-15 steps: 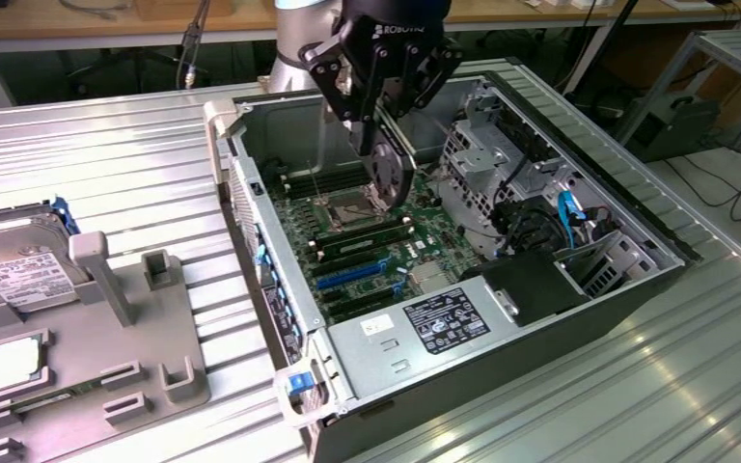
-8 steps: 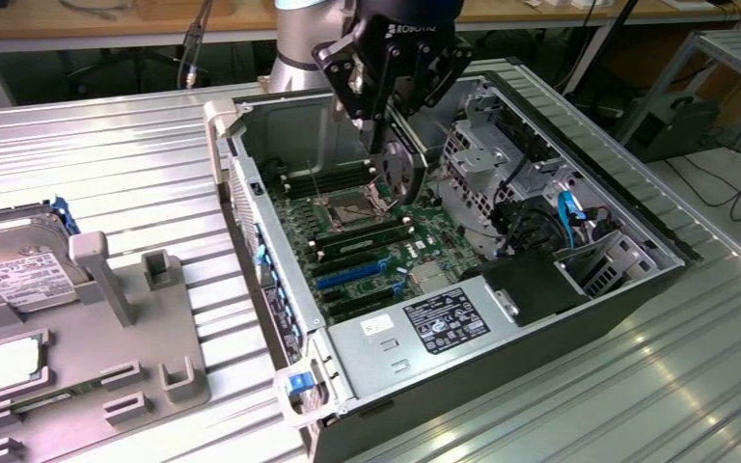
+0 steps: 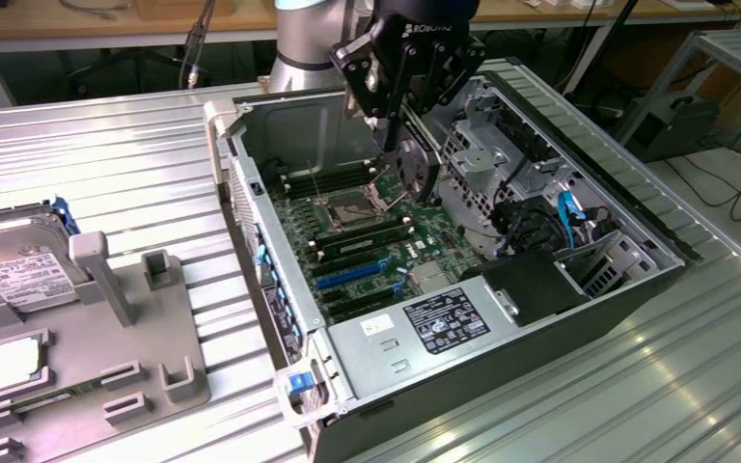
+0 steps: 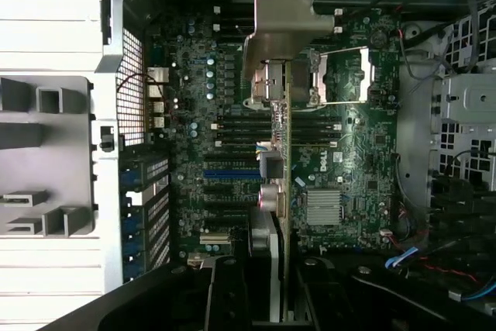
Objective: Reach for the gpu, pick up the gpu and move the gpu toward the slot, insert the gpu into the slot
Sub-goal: 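Pick up the gpu and move the gpu toward the slot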
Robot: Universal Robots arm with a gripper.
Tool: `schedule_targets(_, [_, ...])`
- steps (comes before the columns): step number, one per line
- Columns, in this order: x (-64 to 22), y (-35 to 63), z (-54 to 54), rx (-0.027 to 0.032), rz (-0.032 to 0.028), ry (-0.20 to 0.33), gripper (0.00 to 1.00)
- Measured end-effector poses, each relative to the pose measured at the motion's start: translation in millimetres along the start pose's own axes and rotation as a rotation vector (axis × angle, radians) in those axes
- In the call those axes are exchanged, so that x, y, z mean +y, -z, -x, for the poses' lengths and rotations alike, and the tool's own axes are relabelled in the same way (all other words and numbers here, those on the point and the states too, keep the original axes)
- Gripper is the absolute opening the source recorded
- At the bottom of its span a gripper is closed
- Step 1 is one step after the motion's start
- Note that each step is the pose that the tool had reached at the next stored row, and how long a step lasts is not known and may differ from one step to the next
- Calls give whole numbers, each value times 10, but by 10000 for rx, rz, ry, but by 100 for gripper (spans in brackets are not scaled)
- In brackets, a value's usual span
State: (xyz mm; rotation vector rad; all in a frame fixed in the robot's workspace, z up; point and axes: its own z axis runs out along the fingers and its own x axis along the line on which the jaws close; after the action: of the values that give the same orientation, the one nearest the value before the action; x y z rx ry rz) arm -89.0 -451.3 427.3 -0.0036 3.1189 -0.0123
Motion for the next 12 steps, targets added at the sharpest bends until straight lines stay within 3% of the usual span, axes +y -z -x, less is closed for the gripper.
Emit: schedule_targets(12, [-1, -10, 230, -1, 1, 0, 28])
